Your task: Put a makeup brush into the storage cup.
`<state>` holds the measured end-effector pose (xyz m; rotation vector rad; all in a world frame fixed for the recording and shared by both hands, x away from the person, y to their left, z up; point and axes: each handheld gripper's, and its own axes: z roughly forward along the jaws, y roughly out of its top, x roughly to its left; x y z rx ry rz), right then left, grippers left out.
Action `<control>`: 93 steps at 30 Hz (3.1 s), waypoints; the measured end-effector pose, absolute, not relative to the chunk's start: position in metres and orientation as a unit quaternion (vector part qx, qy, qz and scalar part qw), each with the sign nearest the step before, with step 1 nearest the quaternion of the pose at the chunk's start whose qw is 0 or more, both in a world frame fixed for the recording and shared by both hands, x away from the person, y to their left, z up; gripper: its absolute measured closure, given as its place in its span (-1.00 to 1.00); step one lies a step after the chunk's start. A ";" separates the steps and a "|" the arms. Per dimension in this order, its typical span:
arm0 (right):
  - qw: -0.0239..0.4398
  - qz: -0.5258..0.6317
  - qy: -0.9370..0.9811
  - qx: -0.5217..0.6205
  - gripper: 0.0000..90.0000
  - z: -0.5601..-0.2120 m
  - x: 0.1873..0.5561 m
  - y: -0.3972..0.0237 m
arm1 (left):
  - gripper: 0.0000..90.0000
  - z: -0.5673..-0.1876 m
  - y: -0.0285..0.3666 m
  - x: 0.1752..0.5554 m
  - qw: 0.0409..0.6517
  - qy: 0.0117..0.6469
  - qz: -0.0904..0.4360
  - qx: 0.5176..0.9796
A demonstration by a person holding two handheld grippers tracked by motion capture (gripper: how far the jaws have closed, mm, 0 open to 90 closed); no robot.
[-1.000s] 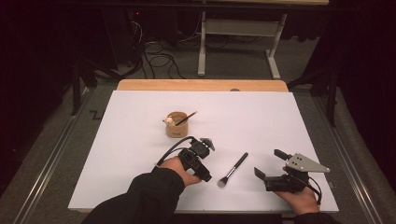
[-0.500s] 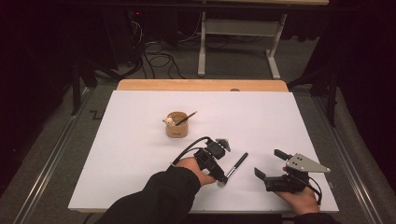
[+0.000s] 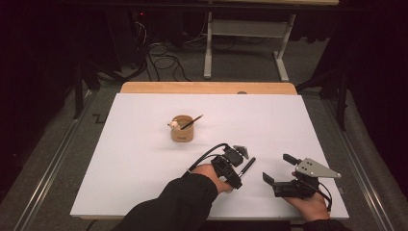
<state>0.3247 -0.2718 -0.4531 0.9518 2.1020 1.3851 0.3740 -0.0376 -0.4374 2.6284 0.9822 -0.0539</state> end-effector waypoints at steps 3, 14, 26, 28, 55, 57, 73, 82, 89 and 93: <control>0.224 0.502 0.761 0.344 -1.00 -0.453 0.325 -0.272 | -0.12 -0.439 -0.039 0.374 0.159 0.346 -0.017 0.925; 0.222 0.503 0.761 0.343 -0.99 -0.453 0.325 -0.270 | -0.05 -0.439 -0.038 0.379 0.167 0.356 -0.013 0.919; 0.221 0.503 0.761 0.345 -0.99 -0.453 0.325 -0.271 | 0.02 -0.444 -0.043 0.379 0.166 0.353 -0.022 0.921; 0.221 0.503 0.762 0.344 -0.99 -0.453 0.325 -0.271 | 0.04 -0.445 -0.045 0.379 0.169 0.353 -0.022 0.920; 0.222 0.503 0.763 0.341 -0.99 -0.453 0.325 -0.271 | 0.58 -0.448 -0.059 0.376 0.150 0.350 0.002 0.925; 0.223 0.503 0.763 0.340 -0.99 -0.453 0.325 -0.271 | 0.63 -0.449 -0.059 0.376 0.148 0.352 0.006 0.924; 0.222 0.502 0.763 0.340 -0.99 -0.453 0.325 -0.271 | 0.72 -0.444 -0.049 0.377 0.154 0.337 0.033 0.928; 0.221 0.503 0.763 0.340 -0.99 -0.454 0.325 -0.271 | 0.72 -0.444 -0.034 0.372 0.157 0.320 0.026 0.934; 0.220 0.500 0.765 0.340 -0.99 -0.454 0.325 -0.270 | 0.72 -0.440 -0.015 0.368 0.164 0.311 0.025 0.936; 0.218 0.500 0.766 0.341 -0.99 -0.455 0.325 -0.269 | 0.72 -0.437 0.001 0.365 0.161 0.311 0.024 0.936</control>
